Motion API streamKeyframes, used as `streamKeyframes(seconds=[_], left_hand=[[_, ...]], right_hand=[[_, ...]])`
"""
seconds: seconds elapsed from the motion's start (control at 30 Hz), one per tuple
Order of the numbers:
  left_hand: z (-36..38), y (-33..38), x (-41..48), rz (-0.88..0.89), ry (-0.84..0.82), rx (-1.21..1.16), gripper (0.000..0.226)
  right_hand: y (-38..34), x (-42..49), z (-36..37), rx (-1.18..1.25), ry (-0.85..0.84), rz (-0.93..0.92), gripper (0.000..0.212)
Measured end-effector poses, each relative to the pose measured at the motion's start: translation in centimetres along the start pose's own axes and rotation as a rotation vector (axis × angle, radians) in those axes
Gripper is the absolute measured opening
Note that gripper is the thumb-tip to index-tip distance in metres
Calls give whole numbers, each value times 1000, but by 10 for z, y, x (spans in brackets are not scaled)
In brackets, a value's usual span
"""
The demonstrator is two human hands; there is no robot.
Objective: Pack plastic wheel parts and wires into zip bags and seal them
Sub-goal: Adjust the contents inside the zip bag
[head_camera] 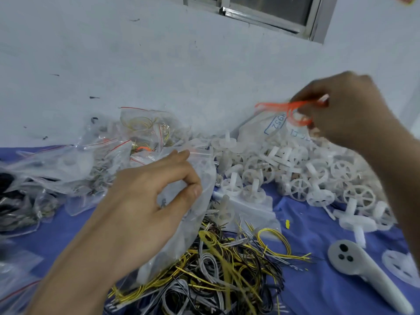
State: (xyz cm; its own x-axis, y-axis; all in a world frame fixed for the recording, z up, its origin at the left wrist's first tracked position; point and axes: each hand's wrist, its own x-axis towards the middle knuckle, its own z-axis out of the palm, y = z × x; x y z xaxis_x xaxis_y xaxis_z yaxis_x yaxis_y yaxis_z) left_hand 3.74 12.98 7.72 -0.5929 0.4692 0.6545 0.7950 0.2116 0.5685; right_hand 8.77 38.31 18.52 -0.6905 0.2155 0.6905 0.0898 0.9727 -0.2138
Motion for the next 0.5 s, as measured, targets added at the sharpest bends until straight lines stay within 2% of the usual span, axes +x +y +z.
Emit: streamKeyframes(seconds=[0.07,0.13,0.23,0.27,0.3,0.33,0.4,0.47,0.5], left_hand=[[1,-1,-1,-3,-6,9,25],[1,-1,-2,-15,-22,26,25],[1,0,-3,-72,-52,57,28],[1,1,-3,-76,-61,65,28],[2,2,-3,-69,-71,75,28],[2,1,-2,-56,-76,84,26],[1,-1,-2,-41,-56,66,19],[-2,-6,-4,-36,-11,37,25],[-4,-7,-4,-26,9,42,30]], right_hand=[[-11,-1,4,156,-176,-55,20],[-23,-9,17,372,-234,-48,17],[-45,-23,36,1183,-313,140,13],[-52,-28,45,1382,-366,186,12],[-59,-31,56,1473,-398,203,13],[-65,-34,65,1485,-424,191,14],[-73,-36,82,1361,-461,145,17],[-72,-34,86,1106,-511,75,18],[-70,-33,87,886,-514,-22,15]])
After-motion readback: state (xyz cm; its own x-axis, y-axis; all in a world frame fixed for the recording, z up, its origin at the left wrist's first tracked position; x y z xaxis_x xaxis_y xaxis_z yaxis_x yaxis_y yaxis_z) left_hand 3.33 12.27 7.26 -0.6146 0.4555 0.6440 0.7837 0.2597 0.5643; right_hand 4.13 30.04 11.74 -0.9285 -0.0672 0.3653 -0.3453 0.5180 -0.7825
